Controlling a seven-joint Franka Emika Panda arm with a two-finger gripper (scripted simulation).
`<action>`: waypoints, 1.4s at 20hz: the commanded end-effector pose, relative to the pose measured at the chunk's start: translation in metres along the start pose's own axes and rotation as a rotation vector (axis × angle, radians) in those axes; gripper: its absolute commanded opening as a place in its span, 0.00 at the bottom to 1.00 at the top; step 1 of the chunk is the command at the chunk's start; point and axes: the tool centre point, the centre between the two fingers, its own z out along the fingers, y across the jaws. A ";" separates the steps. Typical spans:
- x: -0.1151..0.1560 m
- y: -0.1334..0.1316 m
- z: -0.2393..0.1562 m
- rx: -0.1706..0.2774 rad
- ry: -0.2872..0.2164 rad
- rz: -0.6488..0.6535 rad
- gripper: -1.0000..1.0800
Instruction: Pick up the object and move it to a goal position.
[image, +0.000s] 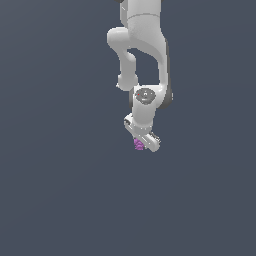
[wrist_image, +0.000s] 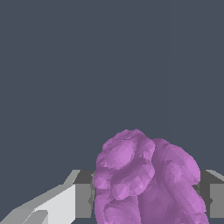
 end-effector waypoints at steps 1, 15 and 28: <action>0.006 -0.008 -0.005 0.025 0.010 -0.011 0.00; 0.059 -0.092 -0.077 0.316 0.123 -0.149 0.00; 0.090 -0.156 -0.175 0.604 0.232 -0.285 0.00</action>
